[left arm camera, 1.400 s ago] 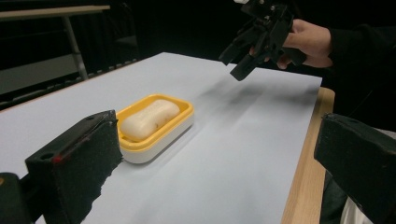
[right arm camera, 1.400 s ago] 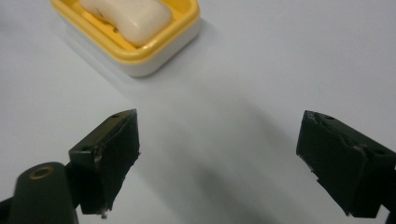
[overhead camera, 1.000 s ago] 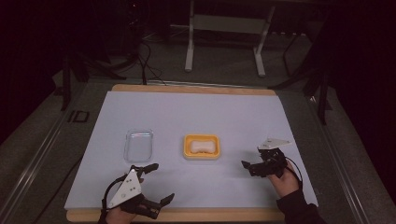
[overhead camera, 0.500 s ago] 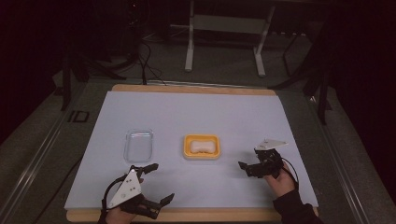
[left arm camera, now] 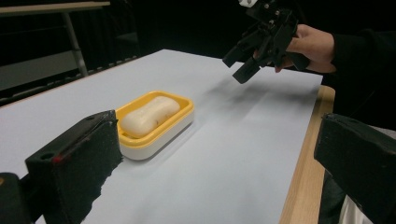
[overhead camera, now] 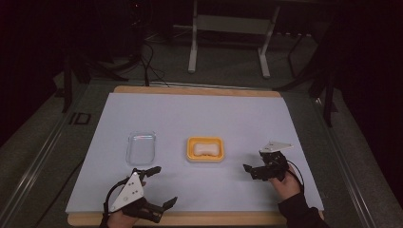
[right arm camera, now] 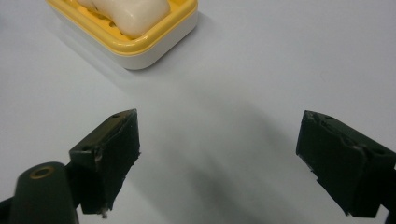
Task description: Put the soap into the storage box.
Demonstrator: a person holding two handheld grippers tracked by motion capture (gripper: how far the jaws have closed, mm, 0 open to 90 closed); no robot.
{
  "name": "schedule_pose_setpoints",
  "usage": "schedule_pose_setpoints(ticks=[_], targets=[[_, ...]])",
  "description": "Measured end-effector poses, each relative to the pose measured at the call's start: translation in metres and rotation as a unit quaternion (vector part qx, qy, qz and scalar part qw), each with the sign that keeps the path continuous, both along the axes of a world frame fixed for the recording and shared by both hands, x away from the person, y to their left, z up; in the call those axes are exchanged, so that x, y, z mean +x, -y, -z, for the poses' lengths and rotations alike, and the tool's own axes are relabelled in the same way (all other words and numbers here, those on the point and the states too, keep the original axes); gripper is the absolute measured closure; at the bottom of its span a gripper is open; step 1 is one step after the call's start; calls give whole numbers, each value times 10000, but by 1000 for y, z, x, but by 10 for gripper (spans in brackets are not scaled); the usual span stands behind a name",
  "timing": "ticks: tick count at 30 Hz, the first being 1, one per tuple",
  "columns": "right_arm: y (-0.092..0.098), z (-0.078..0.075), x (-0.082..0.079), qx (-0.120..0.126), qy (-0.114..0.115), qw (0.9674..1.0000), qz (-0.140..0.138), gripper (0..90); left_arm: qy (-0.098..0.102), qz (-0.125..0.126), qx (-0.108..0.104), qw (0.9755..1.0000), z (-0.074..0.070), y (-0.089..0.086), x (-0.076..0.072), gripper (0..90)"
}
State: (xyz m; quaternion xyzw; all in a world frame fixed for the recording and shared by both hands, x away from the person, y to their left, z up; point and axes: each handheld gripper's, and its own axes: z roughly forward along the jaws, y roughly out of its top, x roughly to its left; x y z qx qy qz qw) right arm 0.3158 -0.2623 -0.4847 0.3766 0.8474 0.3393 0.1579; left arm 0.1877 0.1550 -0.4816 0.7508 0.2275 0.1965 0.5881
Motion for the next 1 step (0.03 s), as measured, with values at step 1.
schedule_pose_setpoints(ticks=[1], targets=[[0, 0, 0, 21, 4, 10000, 22, 132, -3, -5, 4, 10000, 0, 0, 0, 8]])
